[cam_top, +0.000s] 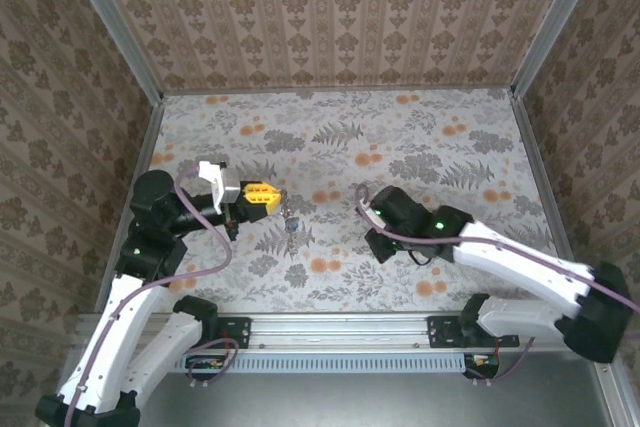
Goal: Put the keys on the keyring
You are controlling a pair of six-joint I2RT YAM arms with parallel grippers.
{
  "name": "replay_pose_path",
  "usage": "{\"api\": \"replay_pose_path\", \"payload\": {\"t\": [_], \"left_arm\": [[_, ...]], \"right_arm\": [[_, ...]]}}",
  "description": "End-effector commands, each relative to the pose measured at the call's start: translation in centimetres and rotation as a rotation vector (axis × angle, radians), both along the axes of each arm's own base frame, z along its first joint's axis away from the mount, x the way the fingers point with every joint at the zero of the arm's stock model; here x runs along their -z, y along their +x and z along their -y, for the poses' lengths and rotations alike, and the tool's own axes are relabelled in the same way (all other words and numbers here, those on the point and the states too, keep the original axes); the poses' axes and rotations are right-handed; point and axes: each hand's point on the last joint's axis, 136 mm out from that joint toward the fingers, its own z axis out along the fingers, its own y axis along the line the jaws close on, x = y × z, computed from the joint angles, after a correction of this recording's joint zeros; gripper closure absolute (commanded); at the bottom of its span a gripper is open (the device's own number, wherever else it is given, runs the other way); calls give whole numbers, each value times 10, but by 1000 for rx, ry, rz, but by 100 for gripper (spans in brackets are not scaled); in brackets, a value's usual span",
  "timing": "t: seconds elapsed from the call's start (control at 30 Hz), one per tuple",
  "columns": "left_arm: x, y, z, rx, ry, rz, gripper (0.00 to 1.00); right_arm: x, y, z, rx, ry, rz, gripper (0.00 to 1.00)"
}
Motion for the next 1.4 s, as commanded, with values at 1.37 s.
{"api": "replay_pose_path", "payload": {"t": [1.37], "left_arm": [[8,-24,16,187,44,-17,100]], "right_arm": [[-225,-45,-89,-567,831,502,100]]}}
